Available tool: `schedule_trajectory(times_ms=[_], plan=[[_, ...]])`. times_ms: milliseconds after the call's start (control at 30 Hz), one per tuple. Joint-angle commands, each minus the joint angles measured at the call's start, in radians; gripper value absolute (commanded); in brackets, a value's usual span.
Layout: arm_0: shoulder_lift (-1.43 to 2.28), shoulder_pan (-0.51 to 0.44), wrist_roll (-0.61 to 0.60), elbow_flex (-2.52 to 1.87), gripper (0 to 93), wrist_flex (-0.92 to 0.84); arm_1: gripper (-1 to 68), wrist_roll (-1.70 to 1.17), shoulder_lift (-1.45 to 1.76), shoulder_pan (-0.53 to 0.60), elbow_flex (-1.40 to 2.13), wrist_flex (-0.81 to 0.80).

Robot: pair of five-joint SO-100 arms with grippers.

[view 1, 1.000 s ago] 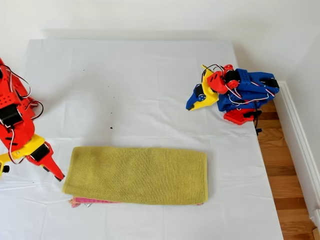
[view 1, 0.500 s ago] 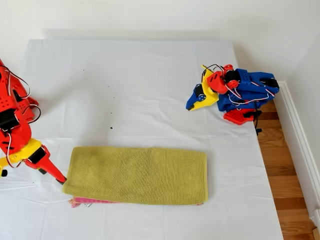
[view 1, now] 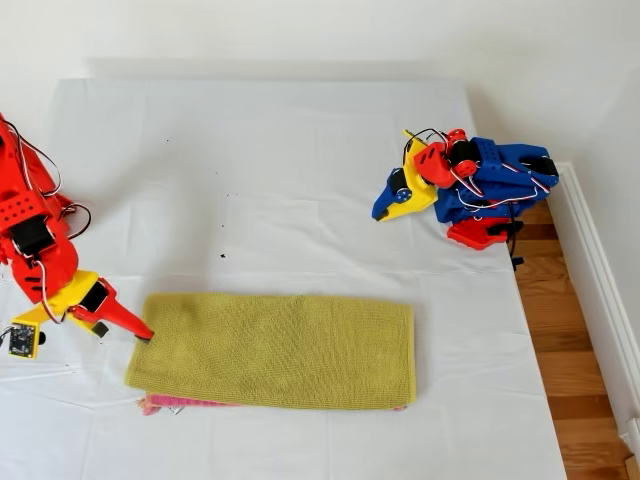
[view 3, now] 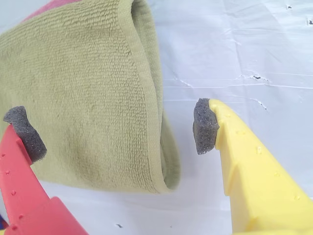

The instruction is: Fold the towel.

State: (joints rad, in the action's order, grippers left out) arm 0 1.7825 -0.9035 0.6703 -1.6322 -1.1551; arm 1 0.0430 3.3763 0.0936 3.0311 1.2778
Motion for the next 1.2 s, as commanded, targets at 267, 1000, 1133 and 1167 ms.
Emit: schedule_trajectory(times_ms=[267, 1000, 1133, 1167], plan=[[-0.051, 0.077, 0.055, 0.029, 66.1, 0.017, 0.1, -0.005, 0.083, -0.008, 0.003, 0.003], [-0.276, 0.178, 0.023, 0.083, 68.6, 0.149, 0.1, -0.005, 0.083, -0.008, 0.003, 0.003], [-0.276, 0.204, 0.003, 0.094, 64.0, 0.143, 0.1, -0.005, 0.083, -0.008, 0.003, 0.003], [-0.276, 0.21, -0.003, 0.098, 63.1, 0.138, 0.1, -0.005, 0.083, -0.008, 0.003, 0.003]])
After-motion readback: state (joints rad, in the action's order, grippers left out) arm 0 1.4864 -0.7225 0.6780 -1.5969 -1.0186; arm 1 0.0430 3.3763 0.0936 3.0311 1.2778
